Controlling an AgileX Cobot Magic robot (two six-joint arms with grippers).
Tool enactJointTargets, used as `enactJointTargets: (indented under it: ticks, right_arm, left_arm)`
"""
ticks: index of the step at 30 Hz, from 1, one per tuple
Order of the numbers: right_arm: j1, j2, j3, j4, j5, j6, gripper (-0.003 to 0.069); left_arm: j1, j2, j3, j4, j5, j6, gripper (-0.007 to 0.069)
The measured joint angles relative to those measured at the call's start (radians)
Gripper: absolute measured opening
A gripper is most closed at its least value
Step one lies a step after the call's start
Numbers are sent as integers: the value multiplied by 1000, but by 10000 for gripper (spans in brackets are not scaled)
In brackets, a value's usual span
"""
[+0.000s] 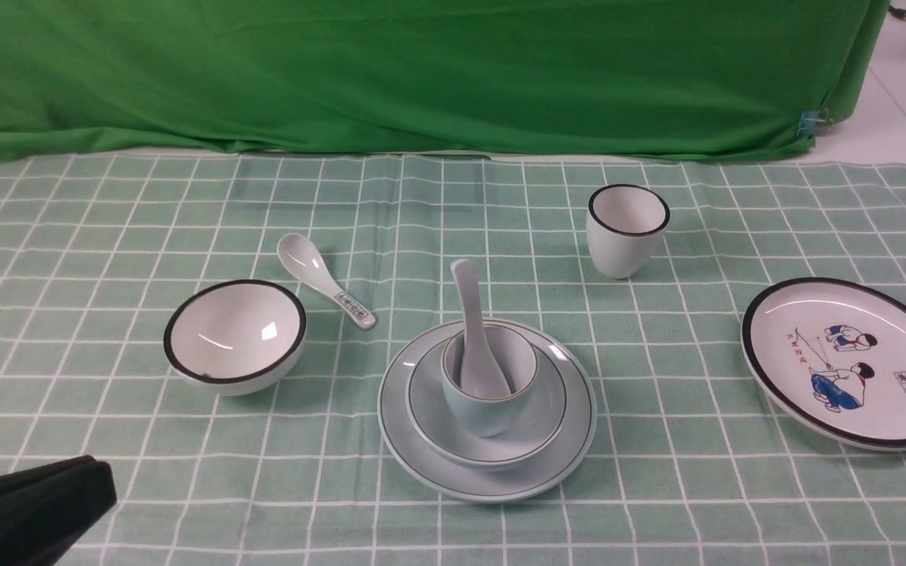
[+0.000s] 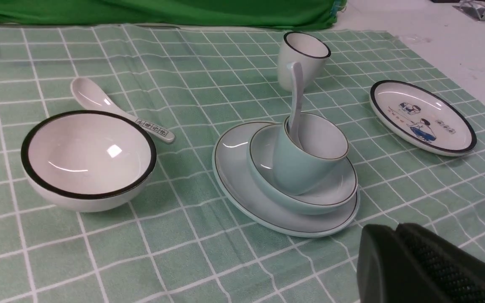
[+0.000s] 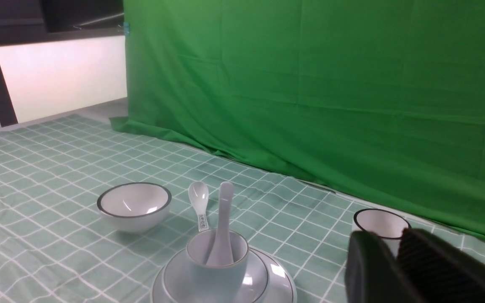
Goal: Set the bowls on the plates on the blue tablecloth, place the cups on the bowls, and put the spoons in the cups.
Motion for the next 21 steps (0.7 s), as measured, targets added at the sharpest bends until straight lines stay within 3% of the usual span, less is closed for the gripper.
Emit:
enactJointTargets:
  ticks: [5, 10, 13, 15, 17, 21]
  right_arm:
    - [0, 0, 0, 0, -1, 0, 144]
    - [0, 0, 0, 0, -1, 1, 148]
    - [0, 0, 0, 0, -1, 7, 159]
    - [0, 0, 0, 0, -1, 7, 164]
    - [0, 0, 0, 0, -1, 7, 168]
    - [0, 0, 0, 1, -1, 7, 178]
  left_arm:
    - [20, -17, 15, 8, -88, 97, 13]
    - [180, -104, 101, -72, -240, 198, 13]
    - [389, -197, 253, -162, -359, 273, 13]
    - [468, -242, 322, -175, -376, 279, 13]
    - [517, -277, 378, -181, -373, 281, 13]
    - [520, -294, 443, -180, -354, 292, 13]
